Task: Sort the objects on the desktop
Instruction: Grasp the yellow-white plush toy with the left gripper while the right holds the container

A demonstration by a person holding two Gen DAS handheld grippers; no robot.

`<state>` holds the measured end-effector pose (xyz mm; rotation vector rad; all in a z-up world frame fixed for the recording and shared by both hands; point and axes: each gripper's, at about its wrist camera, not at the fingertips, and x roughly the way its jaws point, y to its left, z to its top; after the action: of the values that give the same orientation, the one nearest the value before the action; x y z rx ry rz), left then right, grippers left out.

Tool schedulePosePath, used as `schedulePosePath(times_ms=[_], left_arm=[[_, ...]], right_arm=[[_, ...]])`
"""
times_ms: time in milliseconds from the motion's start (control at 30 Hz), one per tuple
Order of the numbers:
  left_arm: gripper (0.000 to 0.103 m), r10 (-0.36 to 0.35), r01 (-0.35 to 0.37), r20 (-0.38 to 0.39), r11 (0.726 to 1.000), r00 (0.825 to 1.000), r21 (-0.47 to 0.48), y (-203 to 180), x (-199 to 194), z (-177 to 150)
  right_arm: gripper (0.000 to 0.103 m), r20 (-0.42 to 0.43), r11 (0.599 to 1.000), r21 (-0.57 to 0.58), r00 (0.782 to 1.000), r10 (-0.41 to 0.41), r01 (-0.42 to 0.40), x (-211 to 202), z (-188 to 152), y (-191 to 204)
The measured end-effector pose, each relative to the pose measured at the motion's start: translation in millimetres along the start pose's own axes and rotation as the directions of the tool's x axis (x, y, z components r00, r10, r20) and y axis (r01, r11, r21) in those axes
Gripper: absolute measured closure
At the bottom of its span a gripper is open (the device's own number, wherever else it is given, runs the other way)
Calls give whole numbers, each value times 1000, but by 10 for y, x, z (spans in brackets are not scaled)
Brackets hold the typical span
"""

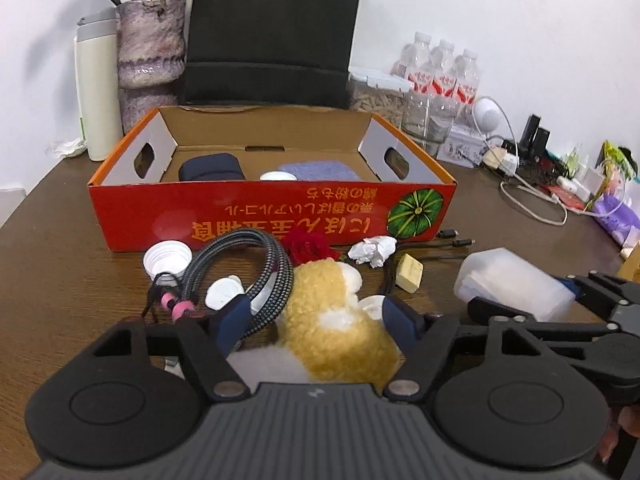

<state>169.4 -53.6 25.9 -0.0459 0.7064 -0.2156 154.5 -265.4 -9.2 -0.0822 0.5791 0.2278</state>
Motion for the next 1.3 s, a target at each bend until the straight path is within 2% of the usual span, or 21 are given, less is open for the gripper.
schedulePosePath(times_ms=[100,467,667,833,900,967,1033,1133,1300], left_arm=[[40,24,-23,-25,999,999,34,-64,26,30],[41,13,10,-136,986,991,168,-168,-98,-10],[36,45,-20,-152,986,987,164,-204,-75,1],[36,40,-17,-114,982,993,189,-241,-266,-24],[40,42,-16,-117,977,992,213,-272,-284,-34],[50,37,-7,-127,974,991,228,-310,-282,-44],[55,34,-1,-127,968,991,251,-360,-294,-56],[53,51,-6,-145,956,988,293,-416,-270,-79],[46,68,8,-233,950,970,312,-395,-66,-38]], right_arm=[[38,8,1000,1,1000,5,-5,-45,-12,-38],[37,61,999,-4,997,43,-42,-281,-23,-106],[37,78,997,-43,995,63,-60,-398,-64,-36],[37,74,996,-58,995,73,-69,-475,-158,-31],[37,72,996,-54,994,79,-75,-499,-191,-46],[37,73,995,-55,994,83,-79,-520,-211,-49],[37,77,995,-58,993,87,-83,-544,-225,-48],[37,77,994,-59,993,91,-87,-571,-253,-49],[37,71,994,-61,993,97,-93,-581,-284,-49]])
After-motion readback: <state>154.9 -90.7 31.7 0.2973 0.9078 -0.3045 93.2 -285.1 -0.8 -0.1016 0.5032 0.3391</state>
